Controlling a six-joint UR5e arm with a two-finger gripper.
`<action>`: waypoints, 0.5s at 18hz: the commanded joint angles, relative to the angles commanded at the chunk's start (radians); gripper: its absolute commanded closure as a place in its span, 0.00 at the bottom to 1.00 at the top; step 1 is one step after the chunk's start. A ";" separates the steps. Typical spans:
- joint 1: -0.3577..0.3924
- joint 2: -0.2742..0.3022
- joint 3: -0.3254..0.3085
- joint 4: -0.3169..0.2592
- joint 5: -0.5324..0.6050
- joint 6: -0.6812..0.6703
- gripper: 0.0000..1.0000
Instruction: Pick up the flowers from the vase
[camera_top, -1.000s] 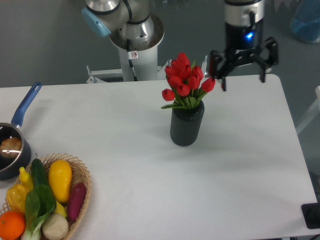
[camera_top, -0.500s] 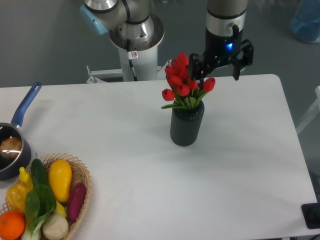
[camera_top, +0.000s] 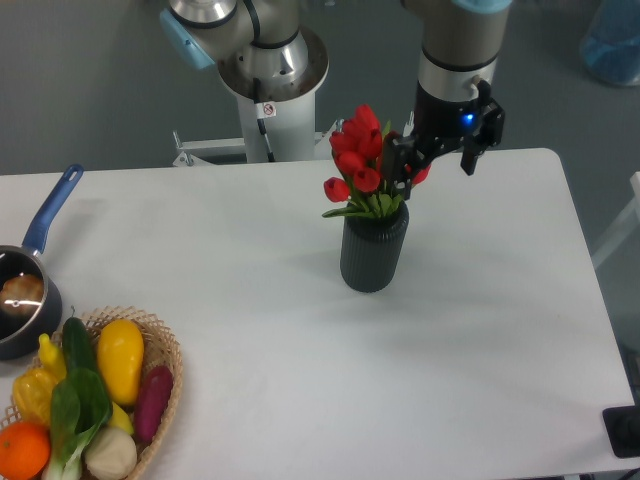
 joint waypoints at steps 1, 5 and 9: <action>-0.003 -0.015 0.009 0.000 0.000 0.000 0.00; 0.024 -0.009 0.008 0.035 -0.075 0.011 0.00; 0.126 -0.008 -0.008 0.101 -0.193 0.090 0.00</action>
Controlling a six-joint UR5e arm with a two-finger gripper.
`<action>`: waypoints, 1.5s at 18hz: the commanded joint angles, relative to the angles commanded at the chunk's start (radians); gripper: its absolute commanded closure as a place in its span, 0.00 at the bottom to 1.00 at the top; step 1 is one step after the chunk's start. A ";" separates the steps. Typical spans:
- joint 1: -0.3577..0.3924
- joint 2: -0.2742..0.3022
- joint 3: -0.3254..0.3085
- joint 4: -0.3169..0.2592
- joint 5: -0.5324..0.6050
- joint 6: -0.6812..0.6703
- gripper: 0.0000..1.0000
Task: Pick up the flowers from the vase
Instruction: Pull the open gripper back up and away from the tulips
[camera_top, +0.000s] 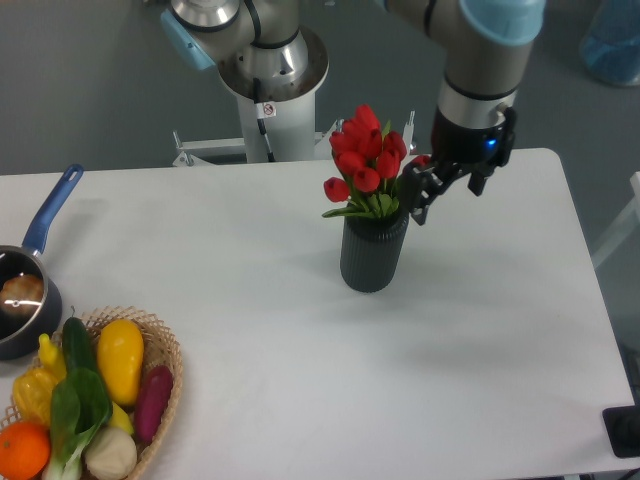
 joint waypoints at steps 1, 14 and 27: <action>0.014 0.000 -0.002 0.000 -0.012 0.035 0.00; 0.130 0.002 -0.049 0.002 -0.267 0.733 0.00; 0.235 -0.050 -0.127 0.000 -0.578 1.316 0.00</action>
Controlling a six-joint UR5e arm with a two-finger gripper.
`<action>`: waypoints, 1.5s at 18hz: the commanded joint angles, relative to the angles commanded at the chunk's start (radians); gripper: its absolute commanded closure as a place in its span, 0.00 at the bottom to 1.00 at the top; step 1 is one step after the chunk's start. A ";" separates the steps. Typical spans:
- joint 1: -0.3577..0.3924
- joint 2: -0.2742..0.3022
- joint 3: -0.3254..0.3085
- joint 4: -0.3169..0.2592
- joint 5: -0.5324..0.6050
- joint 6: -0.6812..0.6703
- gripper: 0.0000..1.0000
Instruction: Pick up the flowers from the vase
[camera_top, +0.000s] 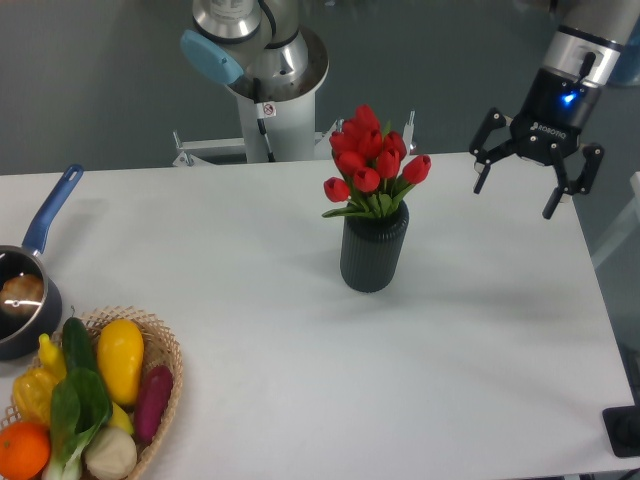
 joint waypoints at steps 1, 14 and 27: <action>-0.002 -0.009 -0.002 -0.003 -0.017 0.015 0.00; 0.098 -0.025 -0.121 -0.132 -0.061 0.183 0.00; 0.100 -0.014 -0.153 -0.153 -0.224 0.160 0.00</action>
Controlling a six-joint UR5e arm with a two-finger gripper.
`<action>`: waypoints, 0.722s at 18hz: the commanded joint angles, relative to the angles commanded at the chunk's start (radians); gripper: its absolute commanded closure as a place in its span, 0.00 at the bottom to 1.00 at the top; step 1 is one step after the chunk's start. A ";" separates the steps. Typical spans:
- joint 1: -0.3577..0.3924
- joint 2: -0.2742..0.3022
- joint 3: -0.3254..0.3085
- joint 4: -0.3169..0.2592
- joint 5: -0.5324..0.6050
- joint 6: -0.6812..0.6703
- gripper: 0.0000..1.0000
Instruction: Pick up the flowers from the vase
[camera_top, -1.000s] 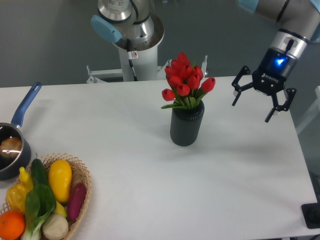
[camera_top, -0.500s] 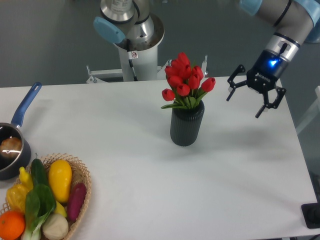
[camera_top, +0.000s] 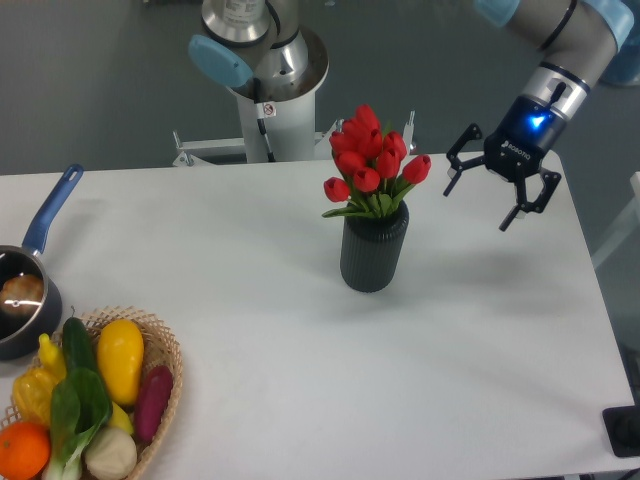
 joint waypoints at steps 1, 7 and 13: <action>-0.001 0.002 0.002 0.002 0.005 0.005 0.00; -0.060 -0.011 0.035 0.006 0.135 0.098 0.00; -0.100 -0.023 0.057 0.000 0.250 0.167 0.00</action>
